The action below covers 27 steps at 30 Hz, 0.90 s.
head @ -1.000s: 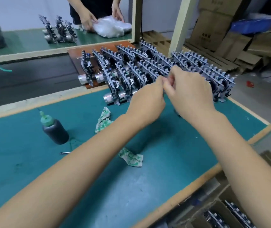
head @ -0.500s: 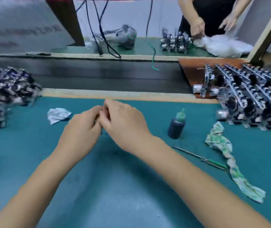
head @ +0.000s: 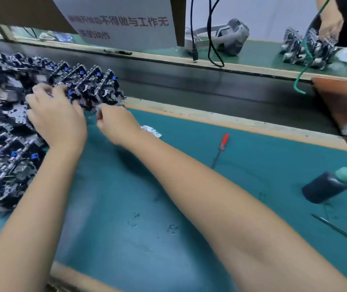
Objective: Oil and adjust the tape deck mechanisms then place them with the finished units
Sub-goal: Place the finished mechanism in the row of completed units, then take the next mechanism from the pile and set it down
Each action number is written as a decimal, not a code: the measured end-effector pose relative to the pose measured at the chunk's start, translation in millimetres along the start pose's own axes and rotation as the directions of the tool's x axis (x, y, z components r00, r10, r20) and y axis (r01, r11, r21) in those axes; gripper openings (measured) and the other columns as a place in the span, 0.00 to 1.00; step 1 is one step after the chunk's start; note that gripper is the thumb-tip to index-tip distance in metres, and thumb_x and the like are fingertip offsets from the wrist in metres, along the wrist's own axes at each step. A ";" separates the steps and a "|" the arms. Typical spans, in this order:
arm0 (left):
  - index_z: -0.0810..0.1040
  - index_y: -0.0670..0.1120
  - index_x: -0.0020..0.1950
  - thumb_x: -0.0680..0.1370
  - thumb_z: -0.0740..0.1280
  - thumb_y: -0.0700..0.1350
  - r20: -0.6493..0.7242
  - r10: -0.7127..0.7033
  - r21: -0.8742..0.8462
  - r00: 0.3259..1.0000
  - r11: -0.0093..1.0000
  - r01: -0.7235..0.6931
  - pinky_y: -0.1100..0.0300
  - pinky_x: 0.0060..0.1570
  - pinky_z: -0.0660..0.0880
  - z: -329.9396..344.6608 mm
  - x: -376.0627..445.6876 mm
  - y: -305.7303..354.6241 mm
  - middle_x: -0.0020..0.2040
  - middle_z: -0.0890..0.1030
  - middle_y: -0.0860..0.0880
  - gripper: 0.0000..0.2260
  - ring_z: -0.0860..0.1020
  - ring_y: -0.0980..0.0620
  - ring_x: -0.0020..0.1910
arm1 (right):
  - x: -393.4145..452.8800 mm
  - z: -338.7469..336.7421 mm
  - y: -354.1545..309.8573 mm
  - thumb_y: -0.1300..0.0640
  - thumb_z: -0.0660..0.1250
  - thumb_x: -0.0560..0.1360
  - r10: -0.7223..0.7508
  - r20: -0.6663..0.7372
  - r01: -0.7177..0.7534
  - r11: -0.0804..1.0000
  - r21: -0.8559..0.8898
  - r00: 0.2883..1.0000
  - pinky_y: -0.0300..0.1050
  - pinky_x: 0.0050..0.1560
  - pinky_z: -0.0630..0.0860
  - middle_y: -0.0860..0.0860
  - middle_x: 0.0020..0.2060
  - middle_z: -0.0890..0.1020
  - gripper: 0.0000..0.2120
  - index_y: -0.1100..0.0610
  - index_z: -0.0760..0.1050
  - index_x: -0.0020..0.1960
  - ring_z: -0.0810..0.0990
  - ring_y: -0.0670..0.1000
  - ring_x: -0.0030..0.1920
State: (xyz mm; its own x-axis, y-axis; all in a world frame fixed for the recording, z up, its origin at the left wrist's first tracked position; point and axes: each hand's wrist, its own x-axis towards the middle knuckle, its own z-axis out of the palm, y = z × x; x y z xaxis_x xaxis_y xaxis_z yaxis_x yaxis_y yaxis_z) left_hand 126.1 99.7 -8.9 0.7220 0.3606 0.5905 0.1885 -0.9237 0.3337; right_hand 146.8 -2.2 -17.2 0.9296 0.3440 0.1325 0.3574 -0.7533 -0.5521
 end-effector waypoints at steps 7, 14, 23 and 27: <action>0.73 0.36 0.60 0.82 0.55 0.49 0.318 -0.202 0.012 0.926 0.978 0.208 0.43 0.55 0.68 9.5 27.5 -21.2 0.59 0.75 0.30 0.18 0.72 0.30 0.59 | 41.2 20.4 -43.6 0.59 0.53 0.82 0.081 0.090 -0.098 0.972 0.215 0.993 0.48 0.54 0.67 0.61 0.60 0.75 0.12 0.63 0.67 0.61 0.73 0.60 0.61; 0.77 0.35 0.58 0.81 0.54 0.38 0.369 -0.075 0.007 0.926 0.997 0.078 0.45 0.50 0.68 -1.7 24.0 -18.6 0.55 0.77 0.30 0.14 0.73 0.31 0.56 | 52.7 20.1 -42.4 0.44 0.52 0.82 0.223 0.144 -0.261 0.890 0.373 0.964 0.48 0.59 0.66 0.61 0.55 0.79 0.23 0.61 0.72 0.41 0.74 0.60 0.60; 0.79 0.38 0.53 0.79 0.60 0.40 0.294 0.232 -0.127 0.927 0.971 -0.202 0.51 0.38 0.59 -54.0 -48.0 29.1 0.45 0.79 0.31 0.10 0.74 0.32 0.44 | -26.3 -22.5 -0.9 0.44 0.64 0.74 0.368 0.057 -0.327 0.732 0.598 0.928 0.55 0.53 0.78 0.60 0.43 0.83 0.18 0.59 0.75 0.38 0.82 0.61 0.47; 0.79 0.51 0.58 0.79 0.62 0.45 0.353 0.419 -0.380 0.837 0.881 -0.281 0.49 0.39 0.70 -71.5 -97.3 75.8 0.41 0.81 0.44 0.10 0.77 0.38 0.40 | -111.0 -57.8 45.0 0.49 0.62 0.75 0.472 -0.056 -0.310 0.658 0.686 0.880 0.61 0.52 0.77 0.59 0.37 0.81 0.14 0.56 0.72 0.35 0.81 0.63 0.43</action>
State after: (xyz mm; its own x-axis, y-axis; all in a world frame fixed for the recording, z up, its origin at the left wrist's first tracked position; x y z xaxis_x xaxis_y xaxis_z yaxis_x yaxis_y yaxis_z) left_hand 22.5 3.9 11.5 0.9179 -0.1305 0.3748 -0.2897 -0.8658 0.4079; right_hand 64.9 -106.7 -9.1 0.9916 -0.0843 -0.0983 -0.1146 -0.2175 -0.9693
